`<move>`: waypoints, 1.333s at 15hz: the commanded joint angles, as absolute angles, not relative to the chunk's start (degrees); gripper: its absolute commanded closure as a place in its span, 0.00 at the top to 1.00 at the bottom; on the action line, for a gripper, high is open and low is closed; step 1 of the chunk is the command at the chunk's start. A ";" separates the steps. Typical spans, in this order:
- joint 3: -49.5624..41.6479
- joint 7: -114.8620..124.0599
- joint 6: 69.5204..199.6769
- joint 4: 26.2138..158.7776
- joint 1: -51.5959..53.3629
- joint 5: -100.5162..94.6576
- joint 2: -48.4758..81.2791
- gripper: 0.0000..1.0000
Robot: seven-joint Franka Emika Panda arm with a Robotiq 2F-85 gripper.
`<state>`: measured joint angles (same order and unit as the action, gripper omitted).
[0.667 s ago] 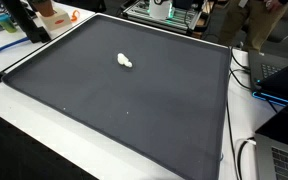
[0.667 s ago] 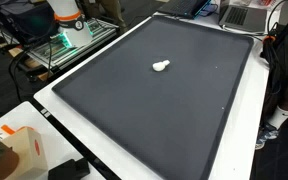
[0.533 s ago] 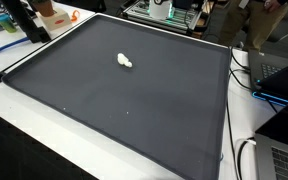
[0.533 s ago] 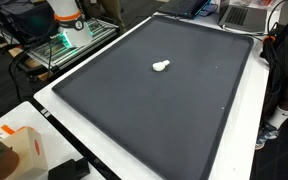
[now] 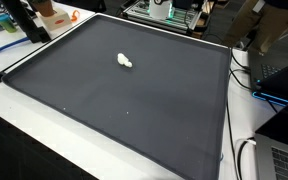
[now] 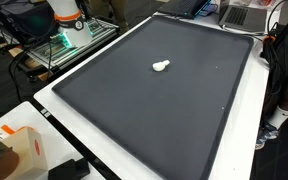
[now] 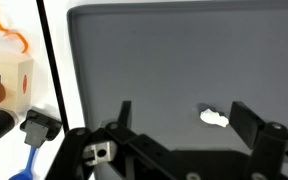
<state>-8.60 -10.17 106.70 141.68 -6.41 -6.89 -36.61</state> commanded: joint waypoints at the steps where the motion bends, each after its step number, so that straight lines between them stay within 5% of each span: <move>1: -7.35 -7.03 110.98 144.20 -5.30 -4.53 -37.63 1.00; 12: 1.56 3.97 146.79 154.24 -4.17 -4.67 -23.90 1.00; 20: -1.03 -2.91 144.39 153.01 1.02 2.11 -19.97 1.00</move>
<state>-1.11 -2.94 144.53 153.07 1.08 2.11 -19.93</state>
